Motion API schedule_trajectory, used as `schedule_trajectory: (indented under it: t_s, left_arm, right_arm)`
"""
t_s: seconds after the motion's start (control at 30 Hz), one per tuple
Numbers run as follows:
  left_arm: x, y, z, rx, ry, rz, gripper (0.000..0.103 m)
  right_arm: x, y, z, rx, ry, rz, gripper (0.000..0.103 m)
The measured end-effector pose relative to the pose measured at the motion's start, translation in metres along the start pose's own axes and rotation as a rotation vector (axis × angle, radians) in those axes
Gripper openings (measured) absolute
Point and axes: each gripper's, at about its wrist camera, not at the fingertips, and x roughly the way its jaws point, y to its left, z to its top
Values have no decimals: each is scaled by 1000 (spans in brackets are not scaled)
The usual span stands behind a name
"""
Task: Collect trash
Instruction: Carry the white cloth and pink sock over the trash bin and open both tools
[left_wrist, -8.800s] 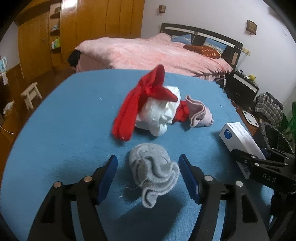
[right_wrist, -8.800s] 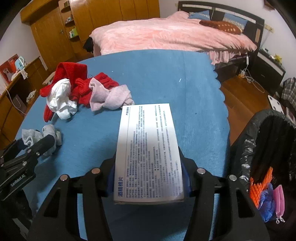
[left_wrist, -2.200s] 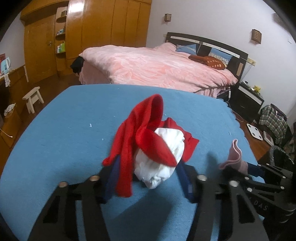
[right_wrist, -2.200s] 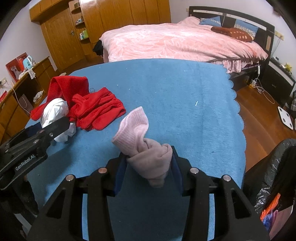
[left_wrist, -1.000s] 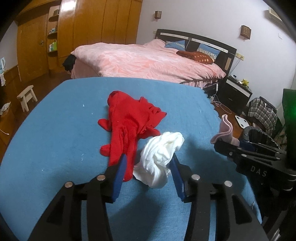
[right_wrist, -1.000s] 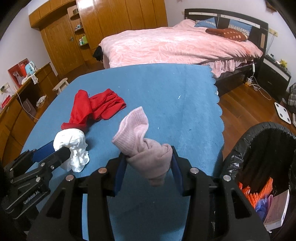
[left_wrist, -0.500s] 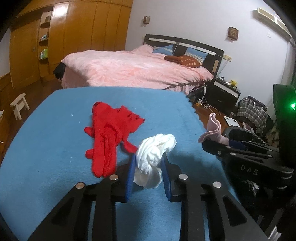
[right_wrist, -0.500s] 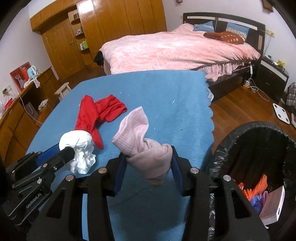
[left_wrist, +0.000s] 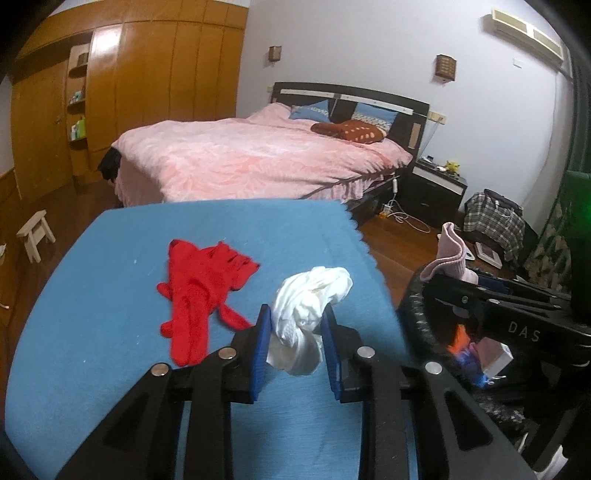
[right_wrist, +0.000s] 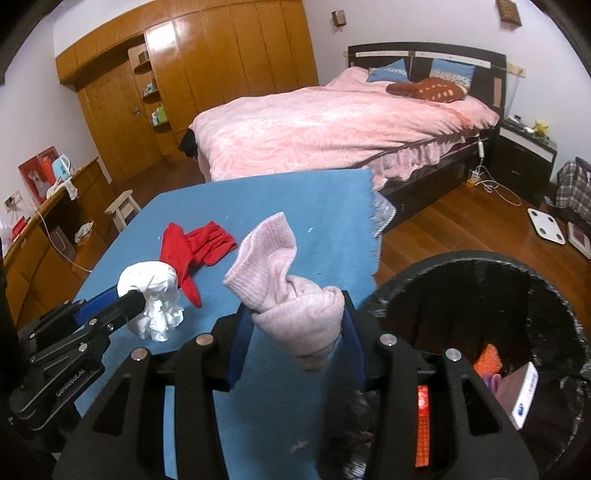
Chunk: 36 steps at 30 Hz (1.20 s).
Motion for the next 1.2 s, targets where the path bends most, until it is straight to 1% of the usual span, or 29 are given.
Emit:
schedule_trajectory:
  t_s: [0.27,0.53,0.8,0.93,1.07,1.17,1.2]
  left_arm:
    - [-4,-43,7,40,-4,-59,27]
    - [1,-94,12,96,-3,-151,27]
    - [10,-143,15,162,-3,-238,27]
    - [17,-165,16,183,4,-278,27]
    - [27,-182,19,198,12,-308,27]
    - [33,-191,20,204,24,-331,29]
    - [35,-194,20,204,31,-341,32]
  right_arm:
    - [-32,-36,-6,28,-29,-62,44]
    - [-65,-80,-21,71,-51,-145,44]
    - [-82,-122,-38,123,-53,-230,44]
    - [-85,-140,-45,146,-46,-266,44]
    - [-85,-155,-52,166,-38,-298,47]
    - [-84,-167,-56,183,-29,-322,49]
    - [-84,-169,-58,188,-28,-329,51]
